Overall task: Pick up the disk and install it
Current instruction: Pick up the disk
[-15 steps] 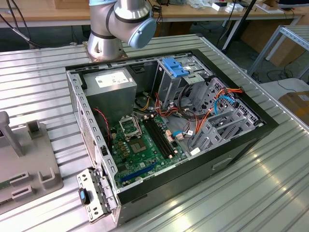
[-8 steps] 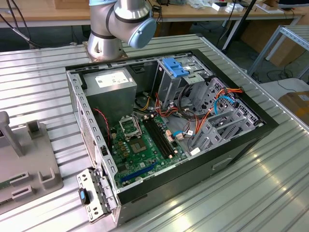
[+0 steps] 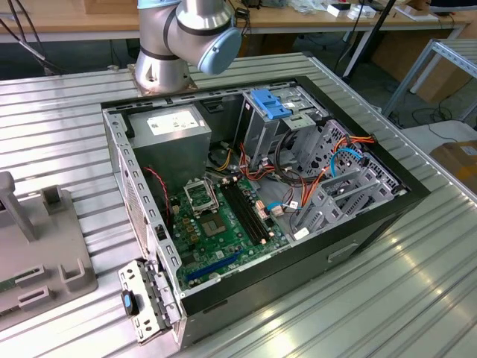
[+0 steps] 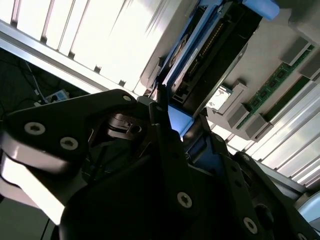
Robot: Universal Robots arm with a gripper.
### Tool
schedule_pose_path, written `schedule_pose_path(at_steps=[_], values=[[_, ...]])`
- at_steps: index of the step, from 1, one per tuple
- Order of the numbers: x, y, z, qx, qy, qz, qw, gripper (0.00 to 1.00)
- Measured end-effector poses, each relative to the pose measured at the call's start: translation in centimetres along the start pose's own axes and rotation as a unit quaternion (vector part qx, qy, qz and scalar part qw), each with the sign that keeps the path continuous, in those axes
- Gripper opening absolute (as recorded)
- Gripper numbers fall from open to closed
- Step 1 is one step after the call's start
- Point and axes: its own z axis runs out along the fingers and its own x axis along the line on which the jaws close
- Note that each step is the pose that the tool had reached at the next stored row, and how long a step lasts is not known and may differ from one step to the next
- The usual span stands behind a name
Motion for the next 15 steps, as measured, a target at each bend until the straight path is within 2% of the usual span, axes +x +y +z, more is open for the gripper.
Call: schedule_pose_path(at_steps=[2, 11, 15], values=[[-0.01, 0.0, -0.81, 0.0, 0.0, 0.0, 1.0, 0.37], [-0.01, 0.0, -0.95, -0.0001, 0.0, 0.0, 1.0, 0.37], [-0.01, 0.0, -1.29, 0.0, 0.0001, 0.0, 1.0, 0.37]])
